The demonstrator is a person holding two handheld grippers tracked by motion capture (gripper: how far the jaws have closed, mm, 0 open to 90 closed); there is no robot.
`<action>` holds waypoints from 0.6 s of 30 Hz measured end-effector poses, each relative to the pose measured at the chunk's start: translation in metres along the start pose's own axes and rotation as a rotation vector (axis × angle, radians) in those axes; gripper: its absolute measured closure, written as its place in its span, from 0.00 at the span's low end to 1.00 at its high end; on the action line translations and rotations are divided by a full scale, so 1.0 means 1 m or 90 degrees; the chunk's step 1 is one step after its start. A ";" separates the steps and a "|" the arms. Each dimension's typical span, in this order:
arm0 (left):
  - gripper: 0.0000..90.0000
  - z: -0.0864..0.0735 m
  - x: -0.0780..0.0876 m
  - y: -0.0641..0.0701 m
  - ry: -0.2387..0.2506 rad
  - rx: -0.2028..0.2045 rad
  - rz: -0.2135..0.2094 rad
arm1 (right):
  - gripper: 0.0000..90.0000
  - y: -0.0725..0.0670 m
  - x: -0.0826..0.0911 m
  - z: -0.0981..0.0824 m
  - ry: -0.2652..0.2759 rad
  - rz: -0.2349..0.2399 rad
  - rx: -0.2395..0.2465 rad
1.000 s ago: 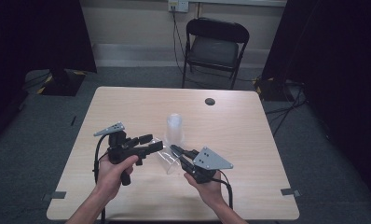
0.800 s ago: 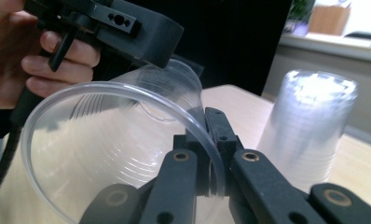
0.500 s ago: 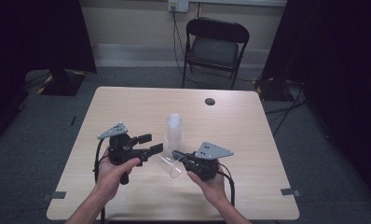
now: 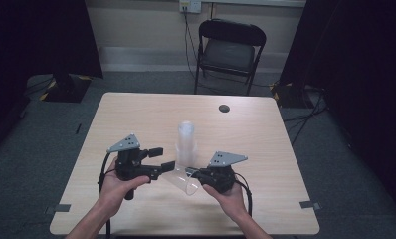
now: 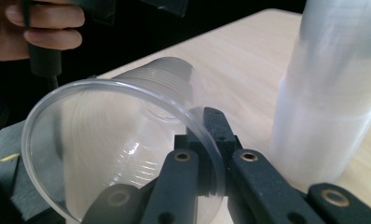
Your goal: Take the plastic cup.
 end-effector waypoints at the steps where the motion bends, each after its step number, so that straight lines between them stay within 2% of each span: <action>1: 0.27 -0.002 -0.001 0.003 -0.006 -0.020 0.007 | 1.00 0.001 0.000 -0.001 -0.005 0.000 -0.004; 4: 0.27 -0.007 -0.003 0.007 -0.010 -0.051 0.004 | 1.00 0.003 0.004 -0.001 0.006 0.008 -0.027; 6: 0.26 -0.012 -0.004 0.009 -0.032 -0.078 0.006 | 1.00 0.004 0.007 0.001 0.003 0.009 -0.029; 9: 0.23 -0.018 -0.004 0.009 -0.040 -0.084 -0.001 | 1.00 0.006 0.009 0.001 -0.023 0.014 -0.033; 11: 0.22 -0.022 -0.005 0.009 -0.049 -0.109 0.005 | 1.00 0.008 0.010 0.000 -0.037 0.021 -0.038; 13: 0.20 -0.026 -0.007 0.009 -0.059 -0.118 0.001 | 1.00 0.009 0.010 -0.001 -0.045 0.022 -0.049; 15: 0.18 -0.028 -0.010 0.011 -0.064 -0.137 0.000 | 1.00 0.011 0.009 -0.003 -0.056 0.021 -0.056; 16: 0.18 -0.029 -0.011 0.012 -0.068 -0.151 0.001 | 1.00 0.012 0.008 -0.003 -0.065 0.021 -0.059; 17: 0.18 -0.031 -0.013 0.014 -0.076 -0.174 -0.001 | 1.00 0.012 0.007 -0.004 -0.072 0.023 -0.058; 18: 0.18 -0.032 -0.014 0.015 -0.077 -0.181 -0.001 | 1.00 0.012 0.007 -0.004 -0.079 0.024 -0.061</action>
Point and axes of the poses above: each handheld gripper's, and its own axes: x roughly backward along the jaws, z roughly out of its top, y roughly to its right, the point moved 2 cm from there along -x, roughly forward along the jaws, and after that the axes turned 2 degrees about y, right-handed, at the moved point
